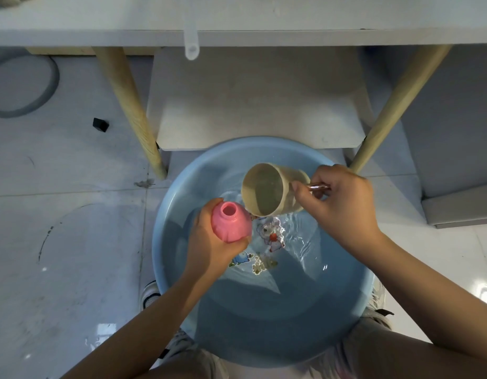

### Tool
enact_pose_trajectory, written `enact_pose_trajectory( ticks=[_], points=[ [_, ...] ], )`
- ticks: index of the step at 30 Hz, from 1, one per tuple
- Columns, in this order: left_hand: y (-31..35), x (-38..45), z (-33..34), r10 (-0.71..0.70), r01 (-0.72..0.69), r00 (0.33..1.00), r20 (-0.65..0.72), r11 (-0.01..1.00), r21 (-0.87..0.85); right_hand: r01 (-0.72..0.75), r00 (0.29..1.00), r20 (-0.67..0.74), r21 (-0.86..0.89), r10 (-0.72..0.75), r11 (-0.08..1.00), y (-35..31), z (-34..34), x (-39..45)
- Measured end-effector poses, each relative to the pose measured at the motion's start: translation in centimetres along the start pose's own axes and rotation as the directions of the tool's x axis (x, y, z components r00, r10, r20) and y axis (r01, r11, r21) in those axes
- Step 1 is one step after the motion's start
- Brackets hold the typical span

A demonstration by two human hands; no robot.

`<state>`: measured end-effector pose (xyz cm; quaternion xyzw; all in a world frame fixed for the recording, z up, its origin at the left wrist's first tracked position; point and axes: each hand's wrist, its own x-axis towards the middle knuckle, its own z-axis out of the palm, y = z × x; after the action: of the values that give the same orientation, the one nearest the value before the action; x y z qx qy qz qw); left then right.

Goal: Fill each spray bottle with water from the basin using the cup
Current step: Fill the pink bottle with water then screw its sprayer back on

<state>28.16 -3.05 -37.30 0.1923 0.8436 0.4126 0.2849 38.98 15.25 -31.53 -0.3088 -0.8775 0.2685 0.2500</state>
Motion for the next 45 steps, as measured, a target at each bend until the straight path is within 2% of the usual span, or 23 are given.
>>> enact_pose_trajectory(
  ticks=[7,11,16,29,45],
  points=[
    [-0.1,0.1,0.1,0.007,-0.007,1.000,0.015,1.000,-0.027,0.270,0.954,-0.137,0.010,-0.266,0.963,-1.5,-1.0,0.6],
    [0.0,0.1,0.1,0.016,-0.015,1.000,0.020,0.999,-0.041,0.411,0.900,-0.148,-0.028,-0.410,0.911,-1.8,-0.8,0.7],
    [0.0,0.1,0.2,0.030,-0.028,0.999,0.035,0.998,-0.062,0.503,0.851,-0.140,-0.064,-0.506,0.862,-1.8,-0.5,0.9],
    [0.0,0.1,0.3,0.036,-0.034,0.998,0.042,0.998,-0.054,0.577,0.797,-0.138,-0.117,-0.588,0.808,-2.0,-0.5,1.0],
    [0.0,0.0,0.2,0.034,-0.034,0.998,0.050,0.999,-0.015,0.598,0.775,-0.152,-0.136,-0.613,0.790,-2.0,-0.8,1.1]
  ],
)
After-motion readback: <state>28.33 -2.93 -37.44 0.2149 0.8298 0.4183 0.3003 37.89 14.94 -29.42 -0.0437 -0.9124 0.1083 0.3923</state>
